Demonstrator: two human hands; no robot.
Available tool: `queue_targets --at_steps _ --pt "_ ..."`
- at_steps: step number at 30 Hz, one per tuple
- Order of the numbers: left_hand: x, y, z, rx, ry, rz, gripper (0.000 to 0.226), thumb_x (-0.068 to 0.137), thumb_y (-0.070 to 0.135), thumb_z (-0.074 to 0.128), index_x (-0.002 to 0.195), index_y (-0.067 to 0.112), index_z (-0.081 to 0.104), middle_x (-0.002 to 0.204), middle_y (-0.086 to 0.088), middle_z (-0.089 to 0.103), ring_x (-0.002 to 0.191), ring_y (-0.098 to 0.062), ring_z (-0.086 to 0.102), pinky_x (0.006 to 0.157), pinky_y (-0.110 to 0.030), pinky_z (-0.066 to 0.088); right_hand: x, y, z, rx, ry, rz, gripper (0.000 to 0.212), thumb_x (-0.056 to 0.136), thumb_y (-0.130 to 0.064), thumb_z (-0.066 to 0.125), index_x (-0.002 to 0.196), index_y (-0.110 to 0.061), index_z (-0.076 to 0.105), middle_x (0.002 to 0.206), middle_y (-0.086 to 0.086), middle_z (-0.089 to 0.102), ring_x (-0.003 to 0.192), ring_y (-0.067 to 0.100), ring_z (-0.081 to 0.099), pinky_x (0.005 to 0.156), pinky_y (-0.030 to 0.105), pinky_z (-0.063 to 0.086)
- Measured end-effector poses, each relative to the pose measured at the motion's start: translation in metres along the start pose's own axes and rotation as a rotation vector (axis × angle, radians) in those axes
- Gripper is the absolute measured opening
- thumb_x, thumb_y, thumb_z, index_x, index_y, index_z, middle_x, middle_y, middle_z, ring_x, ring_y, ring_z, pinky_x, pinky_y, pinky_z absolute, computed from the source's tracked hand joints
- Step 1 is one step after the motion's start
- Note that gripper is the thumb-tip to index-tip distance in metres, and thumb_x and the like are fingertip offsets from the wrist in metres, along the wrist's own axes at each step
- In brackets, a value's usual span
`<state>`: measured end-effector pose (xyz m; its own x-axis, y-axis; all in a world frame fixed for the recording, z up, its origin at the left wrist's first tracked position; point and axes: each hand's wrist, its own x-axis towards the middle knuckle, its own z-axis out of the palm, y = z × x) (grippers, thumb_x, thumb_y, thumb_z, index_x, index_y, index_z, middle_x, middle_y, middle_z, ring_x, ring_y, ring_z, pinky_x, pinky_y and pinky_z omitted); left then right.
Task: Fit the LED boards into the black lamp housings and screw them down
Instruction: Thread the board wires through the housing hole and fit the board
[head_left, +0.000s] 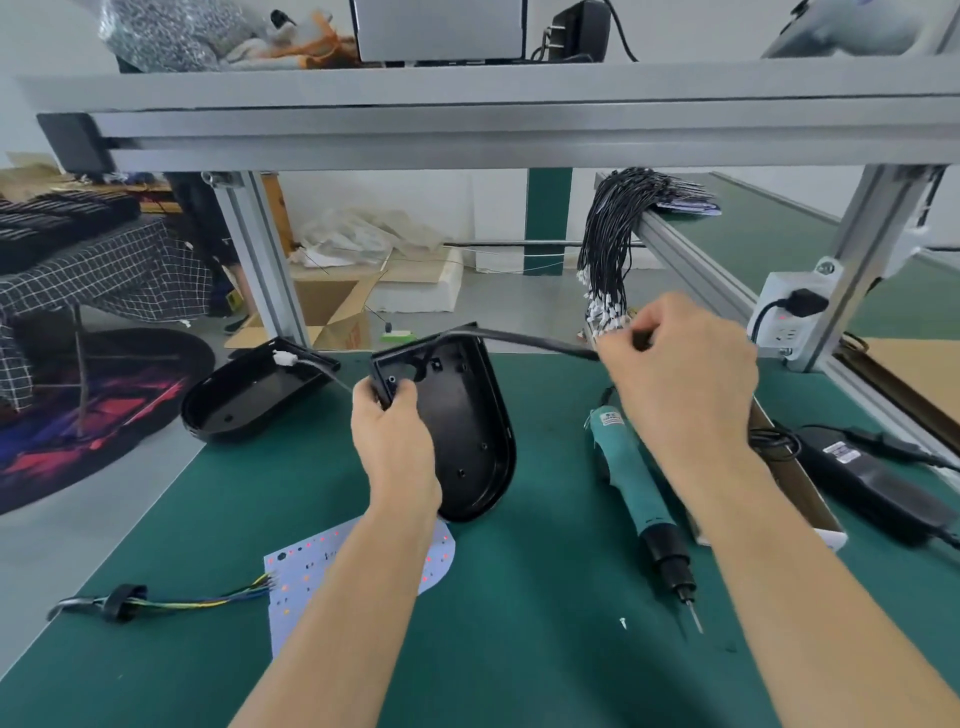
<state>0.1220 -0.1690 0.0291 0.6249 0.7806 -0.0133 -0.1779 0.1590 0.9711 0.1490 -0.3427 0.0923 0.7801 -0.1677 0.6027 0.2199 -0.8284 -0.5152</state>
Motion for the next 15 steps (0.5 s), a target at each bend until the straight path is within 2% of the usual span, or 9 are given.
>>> queue_targets --at_steps 2,4,5,6,7,8,10,12,15 --pt "-0.004 -0.001 0.002 -0.034 -0.030 -0.044 0.017 0.096 0.027 0.055 0.084 0.018 0.047 0.079 0.007 0.045 0.070 -0.011 0.038 0.069 -0.023 0.033 0.002 -0.003 0.002 -0.054 -0.001 0.016 0.013 0.083 -0.023 0.059 0.087 -0.012 0.064 0.074 0.009 0.062 0.070 0.027 0.043 0.064 0.031 0.030" --pt "-0.008 0.001 0.005 -0.089 -0.088 -0.147 0.030 0.090 0.046 0.061 0.079 0.023 0.045 0.080 0.008 0.045 0.078 -0.014 0.043 0.079 -0.025 0.039 -0.005 -0.013 0.010 -0.091 -0.060 -0.067 0.013 0.084 -0.021 0.058 0.091 -0.012 0.062 0.075 0.008 0.062 0.071 0.027 0.047 0.063 0.030 0.032" --pt "-0.007 0.002 0.007 -0.139 -0.110 -0.212 0.032 0.086 0.052 0.063 0.083 0.023 0.050 0.086 0.007 0.052 0.087 -0.015 0.050 0.090 -0.032 0.043 -0.009 -0.018 0.014 -0.102 -0.092 -0.122 0.012 0.084 -0.021 0.058 0.092 -0.012 0.060 0.077 0.008 0.064 0.072 0.028 0.051 0.063 0.030 0.033" --pt "-0.006 0.005 0.007 -0.182 -0.118 -0.264 0.041 0.083 0.056 0.065 0.099 0.020 0.057 0.100 0.005 0.061 0.098 -0.017 0.057 0.099 -0.039 0.044 -0.013 -0.020 0.016 -0.118 -0.118 -0.168 0.010 0.084 -0.019 0.057 0.092 -0.012 0.059 0.078 0.007 0.065 0.074 0.030 0.055 0.062 0.031 0.034" --pt "-0.005 0.009 0.007 -0.197 -0.108 -0.299 0.057 0.080 0.058 0.068 0.115 0.014 0.058 0.113 0.001 0.064 0.105 -0.017 0.061 0.100 -0.039 0.046 -0.015 -0.020 0.017 -0.134 -0.125 -0.196 0.009 0.084 -0.018 0.056 0.091 -0.013 0.057 0.078 0.007 0.066 0.075 0.032 0.058 0.062 0.032 0.034" --pt "-0.002 0.011 0.008 -0.180 -0.101 -0.301 0.065 0.076 0.057 0.072 0.119 0.011 0.058 0.112 0.000 0.066 0.099 -0.016 0.065 0.090 -0.033 0.053 -0.015 -0.019 0.017 -0.129 -0.114 -0.208 0.008 0.084 -0.017 0.057 0.090 -0.014 0.057 0.078 0.007 0.066 0.076 0.032 0.059 0.062 0.032 0.036" --pt "0.002 0.011 0.009 -0.090 -0.107 -0.208 0.046 0.072 0.039 0.082 0.100 0.011 0.060 0.086 0.001 0.065 0.073 -0.016 0.062 0.067 -0.026 0.050 -0.017 -0.018 0.013 -0.009 -0.078 -0.189 0.005 0.082 -0.017 0.060 0.087 -0.014 0.059 0.075 0.002 0.066 0.074 0.028 0.059 0.065 0.033 0.040" --pt "0.003 0.008 0.012 -0.031 -0.125 -0.180 0.032 0.073 0.020 0.083 0.092 0.010 0.059 0.078 -0.003 0.063 0.072 -0.021 0.057 0.068 -0.034 0.048 -0.020 -0.021 0.011 0.256 -0.089 -0.119 0.003 0.080 -0.017 0.063 0.080 -0.016 0.061 0.065 -0.006 0.062 0.066 0.017 0.056 0.065 0.031 0.041" --pt "0.006 0.001 0.008 0.023 -0.089 -0.134 0.022 0.079 0.025 0.078 0.083 0.013 0.060 0.075 0.000 0.066 0.065 -0.021 0.057 0.062 -0.027 0.050 -0.023 -0.019 0.012 0.681 -0.307 0.030 0.005 0.083 -0.021 0.067 0.082 -0.021 0.062 0.050 -0.013 0.047 0.050 0.004 0.042 0.057 0.021 0.036"
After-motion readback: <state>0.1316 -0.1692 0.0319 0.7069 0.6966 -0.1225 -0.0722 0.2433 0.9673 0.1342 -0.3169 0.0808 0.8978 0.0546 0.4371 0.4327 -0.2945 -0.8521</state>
